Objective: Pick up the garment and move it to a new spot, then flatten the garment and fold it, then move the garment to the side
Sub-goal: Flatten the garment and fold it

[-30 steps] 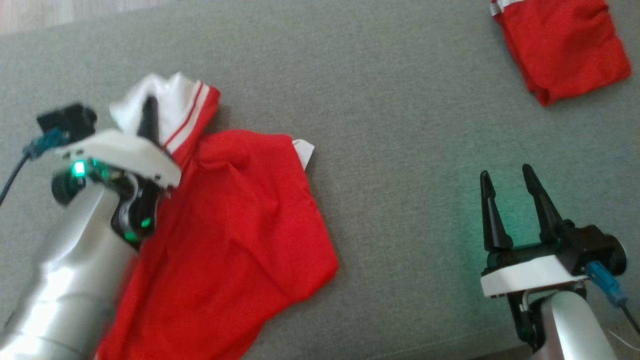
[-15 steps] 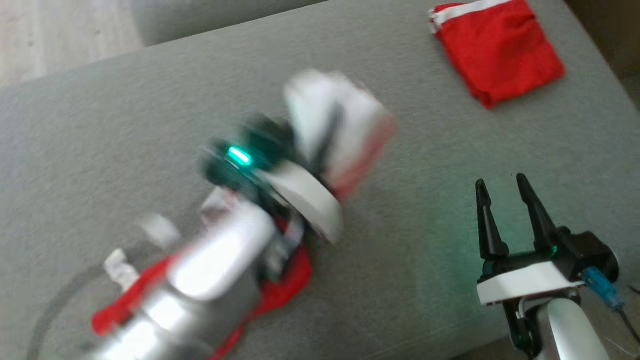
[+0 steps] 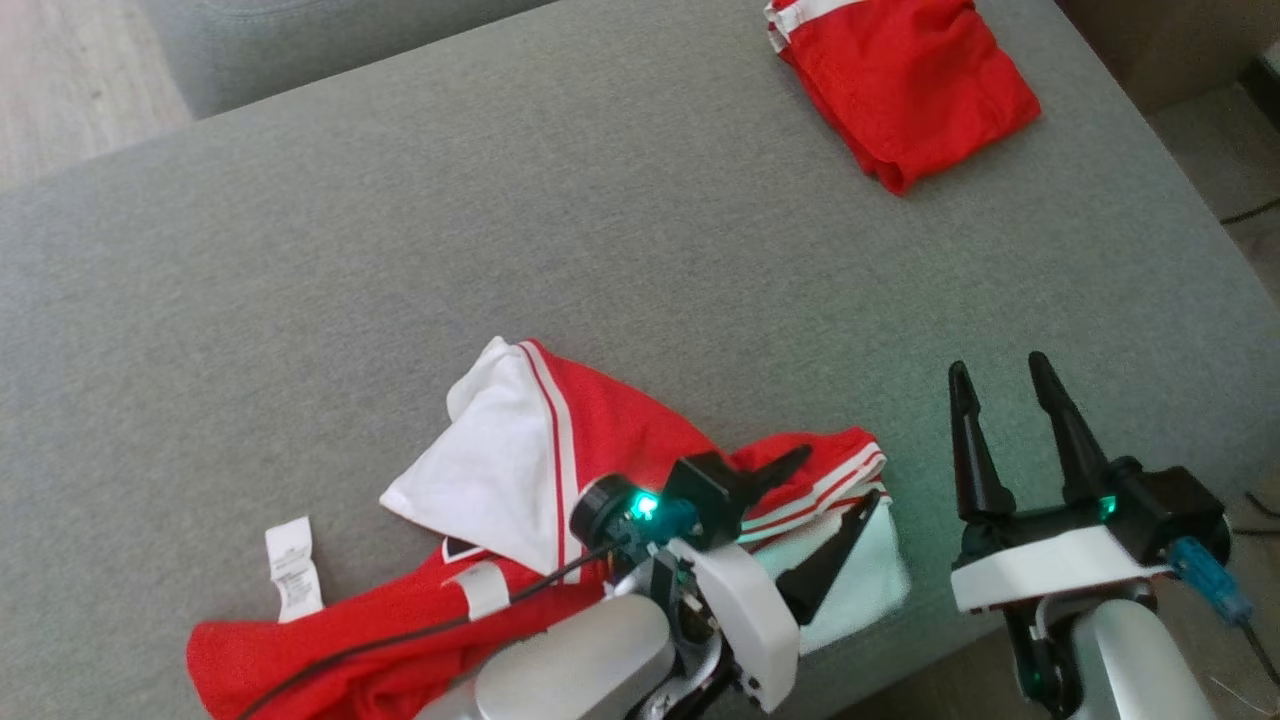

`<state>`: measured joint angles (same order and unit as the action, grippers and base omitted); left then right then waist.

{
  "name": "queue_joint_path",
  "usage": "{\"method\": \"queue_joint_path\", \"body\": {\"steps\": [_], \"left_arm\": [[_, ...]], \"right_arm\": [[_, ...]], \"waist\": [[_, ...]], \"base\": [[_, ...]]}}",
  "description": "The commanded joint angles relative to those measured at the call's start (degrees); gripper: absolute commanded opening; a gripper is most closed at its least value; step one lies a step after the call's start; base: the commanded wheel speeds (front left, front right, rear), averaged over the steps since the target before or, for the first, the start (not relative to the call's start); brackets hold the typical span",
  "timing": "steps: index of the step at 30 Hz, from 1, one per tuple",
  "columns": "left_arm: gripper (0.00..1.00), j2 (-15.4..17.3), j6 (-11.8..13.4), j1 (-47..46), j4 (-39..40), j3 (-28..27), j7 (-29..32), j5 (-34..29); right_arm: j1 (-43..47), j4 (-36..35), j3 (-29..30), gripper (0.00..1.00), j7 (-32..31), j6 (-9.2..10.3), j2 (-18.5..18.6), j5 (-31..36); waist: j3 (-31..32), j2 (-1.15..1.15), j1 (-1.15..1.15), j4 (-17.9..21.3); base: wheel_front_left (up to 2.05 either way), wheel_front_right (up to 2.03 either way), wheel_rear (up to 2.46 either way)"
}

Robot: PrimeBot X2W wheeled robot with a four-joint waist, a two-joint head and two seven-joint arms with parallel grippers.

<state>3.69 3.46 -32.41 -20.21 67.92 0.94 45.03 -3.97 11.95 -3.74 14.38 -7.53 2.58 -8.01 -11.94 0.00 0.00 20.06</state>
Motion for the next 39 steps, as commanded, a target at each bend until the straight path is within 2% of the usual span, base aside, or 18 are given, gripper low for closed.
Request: {"method": "queue_joint_path", "body": {"steps": [1,5,7,13,15,17,20,29,30,31,35,39], "left_arm": [[1.0,-0.7,-0.1,-1.8,2.2,-1.5,-0.5,-0.2],[1.0,-0.5,1.1,-2.2,5.3,-4.0,-1.8,1.5],[1.0,1.3,2.7,-2.2,6.9,-6.0,-2.2,1.9],[1.0,11.9,10.1,-0.3,9.1,-12.5,-0.9,2.6],[1.0,15.6,11.7,0.8,8.9,-13.0,1.7,3.1],[1.0,18.0,12.4,1.9,8.9,-14.0,4.0,4.9],[1.0,19.3,11.8,2.9,8.4,-15.0,6.5,7.7],[1.0,16.5,5.6,5.3,5.3,-15.2,12.2,16.7],[0.3,16.1,5.2,5.2,4.8,-15.2,12.3,17.0],[0.0,15.9,4.7,5.0,4.2,-14.9,12.4,16.9],[0.0,14.1,3.3,4.3,1.9,-15.4,11.2,17.6],[0.0,12.9,4.7,2.0,-0.6,-18.6,4.8,16.1]], "right_arm": [[-0.3,-1.9,-1.0,1.0,0.6,0.04,0.3,0.3],[0.0,-3.6,-0.4,1.0,0.6,0.04,0.3,0.7],[0.3,-4.4,-0.4,1.0,0.6,0.04,0.3,1.1],[1.3,-5.7,-0.2,1.0,0.6,0.04,0.3,1.3],[1.5,-6.0,-0.4,1.0,0.6,0.04,0.3,1.3],[1.7,-6.2,-0.5,1.0,0.6,0.04,0.3,1.4],[1.7,-6.3,-0.7,1.0,0.6,0.04,0.3,1.5],[1.2,-6.2,-1.4,1.0,0.6,0.04,0.3,1.4],[1.1,-6.2,-1.3,1.0,0.6,0.04,0.3,1.4],[1.0,-6.1,-1.3,1.0,0.6,0.04,0.3,1.4],[0.7,-6.0,-1.2,1.0,0.6,0.04,0.3,1.2],[0.3,-5.9,-1.2,1.0,0.6,0.04,0.3,0.9]], "waist": [[0.1,0.0,0.0,-0.3],[0.6,0.0,0.0,-1.7],[1.1,0.0,0.0,-2.3],[2.9,0.0,0.0,-3.7],[3.2,0.0,0.0,-4.2],[3.3,0.0,0.0,-4.6],[3.1,0.0,0.0,-4.9],[1.9,0.0,0.0,-4.4],[1.7,0.0,0.0,-4.3],[1.6,0.0,0.0,-4.3],[1.2,0.0,0.0,-4.0],[1.0,0.0,0.0,-3.7]], "base": [[0.0,0.0,0.0],[0.0,0.0,0.0],[0.0,0.0,0.0],[0.0,0.0,0.0],[0.0,0.0,0.0],[0.0,0.0,0.0],[0.0,0.0,0.0],[0.0,0.0,0.0],[0.0,0.0,0.0],[0.0,0.0,0.0],[0.0,0.0,0.0],[0.0,0.0,0.0]]}}
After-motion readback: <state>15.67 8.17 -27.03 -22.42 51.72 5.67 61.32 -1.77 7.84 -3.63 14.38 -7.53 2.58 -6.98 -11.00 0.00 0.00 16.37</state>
